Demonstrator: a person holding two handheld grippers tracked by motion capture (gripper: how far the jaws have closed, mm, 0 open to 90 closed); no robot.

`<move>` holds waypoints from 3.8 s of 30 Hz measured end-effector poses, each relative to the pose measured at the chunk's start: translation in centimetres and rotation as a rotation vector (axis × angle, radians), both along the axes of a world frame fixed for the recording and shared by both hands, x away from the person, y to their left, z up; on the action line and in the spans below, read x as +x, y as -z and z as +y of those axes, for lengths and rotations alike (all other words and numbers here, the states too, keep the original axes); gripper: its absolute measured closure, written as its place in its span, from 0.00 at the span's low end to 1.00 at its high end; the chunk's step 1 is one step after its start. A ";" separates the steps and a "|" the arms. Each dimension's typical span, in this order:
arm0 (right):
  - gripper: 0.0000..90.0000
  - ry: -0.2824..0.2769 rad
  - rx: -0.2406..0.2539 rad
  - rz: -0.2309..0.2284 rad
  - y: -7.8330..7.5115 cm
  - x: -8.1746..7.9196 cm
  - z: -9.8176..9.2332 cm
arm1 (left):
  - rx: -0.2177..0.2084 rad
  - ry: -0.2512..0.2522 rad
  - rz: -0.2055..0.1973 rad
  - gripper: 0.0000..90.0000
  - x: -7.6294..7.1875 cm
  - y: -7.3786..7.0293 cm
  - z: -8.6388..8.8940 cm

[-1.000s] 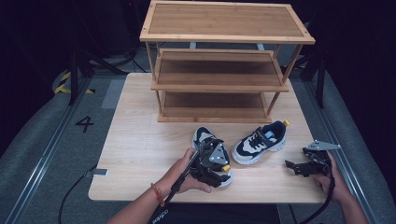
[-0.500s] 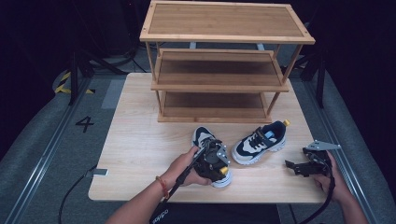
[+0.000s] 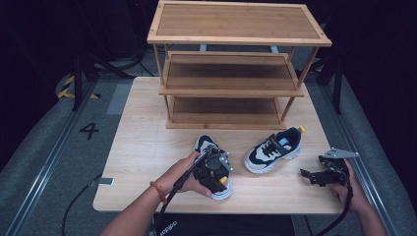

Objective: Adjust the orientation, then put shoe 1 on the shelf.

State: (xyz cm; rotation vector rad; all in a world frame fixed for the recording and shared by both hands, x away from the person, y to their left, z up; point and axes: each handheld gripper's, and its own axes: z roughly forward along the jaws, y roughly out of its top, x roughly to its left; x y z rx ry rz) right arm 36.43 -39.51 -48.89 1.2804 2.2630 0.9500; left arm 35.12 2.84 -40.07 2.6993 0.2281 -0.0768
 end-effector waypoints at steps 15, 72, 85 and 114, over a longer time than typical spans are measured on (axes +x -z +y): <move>0.00 -0.012 0.003 0.000 0.0 0.1 0.0 | 0.106 0.157 0.065 0.82 -0.3 0.2 -0.9; 0.00 -0.020 -0.001 0.001 0.0 0.0 0.0 | 0.130 0.193 -0.231 0.83 12.8 -19.1 -4.0; 0.00 -0.025 -0.003 0.000 0.0 0.0 -0.1 | 0.206 0.114 -0.215 0.78 17.7 -18.8 -3.5; 0.00 -0.016 -0.003 -0.001 0.0 -0.1 0.0 | -0.364 -0.419 -0.530 0.23 11.6 -17.2 2.9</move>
